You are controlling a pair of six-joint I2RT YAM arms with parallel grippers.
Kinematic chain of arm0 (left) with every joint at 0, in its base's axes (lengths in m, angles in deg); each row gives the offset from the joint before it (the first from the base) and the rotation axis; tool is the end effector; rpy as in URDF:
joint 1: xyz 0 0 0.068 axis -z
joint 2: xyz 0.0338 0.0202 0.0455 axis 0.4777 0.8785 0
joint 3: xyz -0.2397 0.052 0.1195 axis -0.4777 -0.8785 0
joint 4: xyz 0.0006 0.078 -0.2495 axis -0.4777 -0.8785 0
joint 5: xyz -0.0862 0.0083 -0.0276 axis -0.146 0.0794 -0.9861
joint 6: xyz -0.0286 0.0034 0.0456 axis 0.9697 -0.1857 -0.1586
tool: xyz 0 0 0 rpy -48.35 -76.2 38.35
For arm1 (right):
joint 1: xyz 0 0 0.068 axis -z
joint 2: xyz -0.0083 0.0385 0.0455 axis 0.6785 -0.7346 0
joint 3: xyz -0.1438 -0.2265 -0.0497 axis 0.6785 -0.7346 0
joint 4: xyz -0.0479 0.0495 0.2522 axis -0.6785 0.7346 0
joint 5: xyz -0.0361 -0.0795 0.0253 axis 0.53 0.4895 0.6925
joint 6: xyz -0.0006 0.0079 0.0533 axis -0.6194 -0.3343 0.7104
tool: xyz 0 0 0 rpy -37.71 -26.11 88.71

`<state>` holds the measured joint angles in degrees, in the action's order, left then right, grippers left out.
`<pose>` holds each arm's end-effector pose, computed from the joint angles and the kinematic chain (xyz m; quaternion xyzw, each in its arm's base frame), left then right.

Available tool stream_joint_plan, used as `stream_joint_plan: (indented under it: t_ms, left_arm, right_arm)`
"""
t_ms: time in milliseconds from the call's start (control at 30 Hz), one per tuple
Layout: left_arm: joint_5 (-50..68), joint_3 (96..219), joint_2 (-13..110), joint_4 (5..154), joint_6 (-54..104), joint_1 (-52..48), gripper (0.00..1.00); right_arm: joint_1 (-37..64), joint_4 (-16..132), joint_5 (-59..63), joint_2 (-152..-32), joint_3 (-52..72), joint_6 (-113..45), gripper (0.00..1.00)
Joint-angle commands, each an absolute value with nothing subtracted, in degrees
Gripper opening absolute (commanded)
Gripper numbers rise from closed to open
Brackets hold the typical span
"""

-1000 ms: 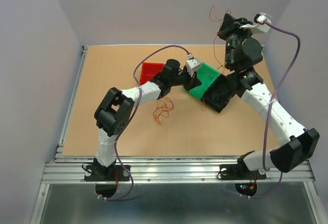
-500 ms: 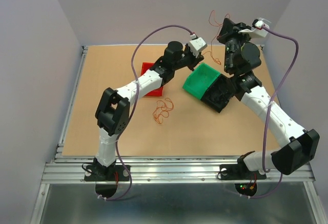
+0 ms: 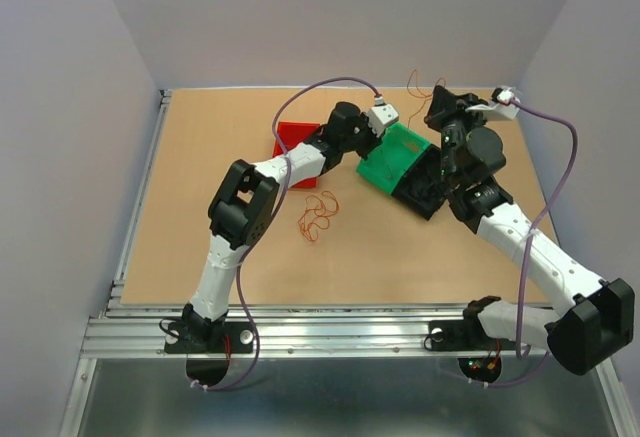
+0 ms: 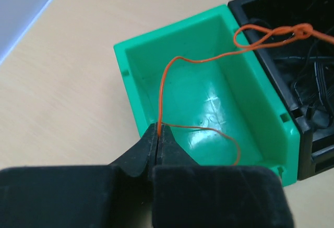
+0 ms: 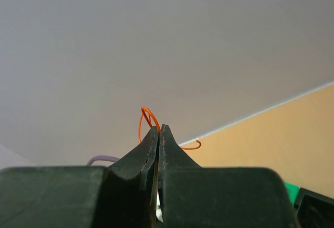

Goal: Untangle the cables

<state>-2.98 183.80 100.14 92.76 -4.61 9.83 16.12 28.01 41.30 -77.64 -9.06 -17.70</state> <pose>0.4059 -0.3372 0.2357 0.4609 0.6278 -0.2455 0.5772 0.2463 0.1028 0.4065 0.2031 0.5646 0.1893 0.7773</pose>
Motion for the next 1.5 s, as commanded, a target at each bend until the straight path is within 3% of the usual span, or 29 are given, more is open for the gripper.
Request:
stream_joint_plan:
  t_ms: [0, 167, 333, 533, 733, 1067, 1467]
  left_arm:
    - [-3.98, 182.37, 97.37, 96.32, -5.60, 9.61, 0.00]
    - [-7.93, 178.94, 97.55, 97.55, -5.77, 9.43, 0.00]
    - [-10.30, 176.21, 97.11, 98.07, -5.51, 9.43, 0.26]
    - [-6.63, 171.47, 93.52, 102.28, -2.71, 9.08, 0.46]
    - [-3.45, 161.98, 86.76, 107.74, -1.90, 8.99, 0.56]
    - [-4.16, 155.56, 77.18, 109.51, -0.85, 8.99, 0.61]
    - [4.63, 152.83, 64.78, 96.42, 2.05, 8.91, 0.61]
  right_arm:
    - [16.10, 24.53, 40.91, -76.77, -13.09, -14.35, 0.01]
    - [16.19, 24.53, 38.54, -79.40, -13.89, -14.09, 0.01]
    - [17.33, 24.62, 34.67, -82.74, -13.28, -11.90, 0.01]
    - [21.37, 24.62, 31.33, -86.96, -13.63, -7.50, 0.01]
    - [23.66, 24.70, 33.08, -89.16, -14.86, -7.23, 0.01]
    - [23.57, 30.23, 29.75, -91.18, -15.92, -8.38, 0.01]
    - [18.65, 49.48, 39.33, -100.13, -5.38, -13.04, 0.00]
